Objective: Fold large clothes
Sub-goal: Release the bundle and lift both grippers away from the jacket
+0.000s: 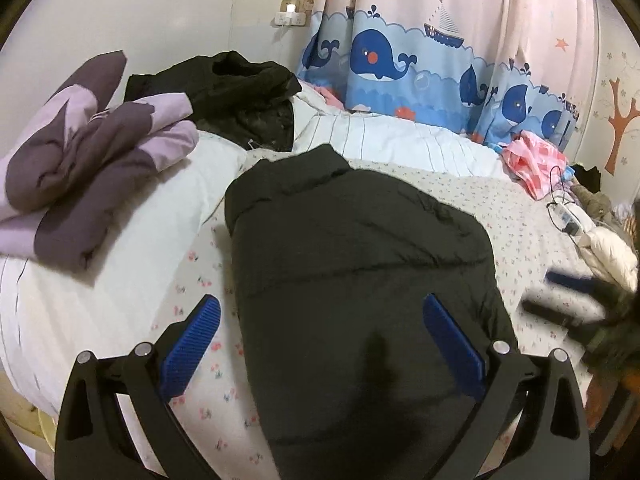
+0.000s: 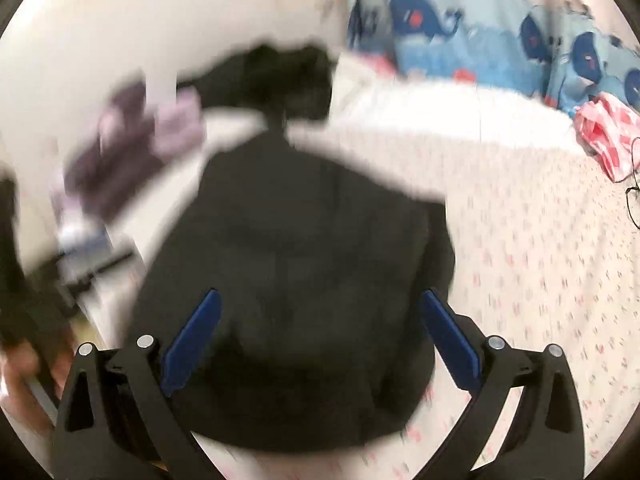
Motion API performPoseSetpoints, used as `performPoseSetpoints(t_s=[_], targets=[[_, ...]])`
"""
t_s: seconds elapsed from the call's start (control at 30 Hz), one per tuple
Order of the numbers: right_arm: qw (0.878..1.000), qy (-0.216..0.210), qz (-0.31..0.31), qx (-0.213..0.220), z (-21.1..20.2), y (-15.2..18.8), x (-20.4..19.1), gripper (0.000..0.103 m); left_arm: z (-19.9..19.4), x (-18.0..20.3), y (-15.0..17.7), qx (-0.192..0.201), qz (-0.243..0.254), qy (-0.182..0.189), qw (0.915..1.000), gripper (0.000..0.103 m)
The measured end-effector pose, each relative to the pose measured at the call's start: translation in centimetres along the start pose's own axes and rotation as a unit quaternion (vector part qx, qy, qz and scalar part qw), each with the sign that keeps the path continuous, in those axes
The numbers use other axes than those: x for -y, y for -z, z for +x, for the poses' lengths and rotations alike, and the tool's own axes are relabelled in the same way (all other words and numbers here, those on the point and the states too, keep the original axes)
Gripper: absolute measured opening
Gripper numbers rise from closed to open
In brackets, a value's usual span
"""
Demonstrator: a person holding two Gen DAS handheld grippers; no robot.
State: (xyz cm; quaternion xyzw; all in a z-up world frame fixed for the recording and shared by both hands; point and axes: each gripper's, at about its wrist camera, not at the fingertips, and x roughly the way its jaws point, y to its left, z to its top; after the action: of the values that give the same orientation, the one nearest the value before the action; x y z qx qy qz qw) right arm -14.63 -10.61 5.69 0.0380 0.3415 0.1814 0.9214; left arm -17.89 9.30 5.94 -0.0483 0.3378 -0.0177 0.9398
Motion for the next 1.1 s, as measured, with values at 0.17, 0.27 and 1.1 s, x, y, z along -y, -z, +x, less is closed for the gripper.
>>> performPoseSetpoints(t_s=[0.17,0.27,1.1], targets=[[0.999,0.03,-0.037,-0.015,4.6,-3.0,-1.6,0.096,0.9,0.0,-0.8,0.013,-0.009,-0.014,0.9998,0.097],[0.998,0.022,-0.042,-0.035,8.7,-0.3,-1.3,0.096,2.2,-0.3,-0.3,-0.009,-0.015,-0.024,0.9995,0.097],[1.0,0.02,-0.017,0.015,6.5,0.2,-0.8,0.096,3.0,0.5,0.0,-0.038,-0.004,-0.061,0.9974,0.097]])
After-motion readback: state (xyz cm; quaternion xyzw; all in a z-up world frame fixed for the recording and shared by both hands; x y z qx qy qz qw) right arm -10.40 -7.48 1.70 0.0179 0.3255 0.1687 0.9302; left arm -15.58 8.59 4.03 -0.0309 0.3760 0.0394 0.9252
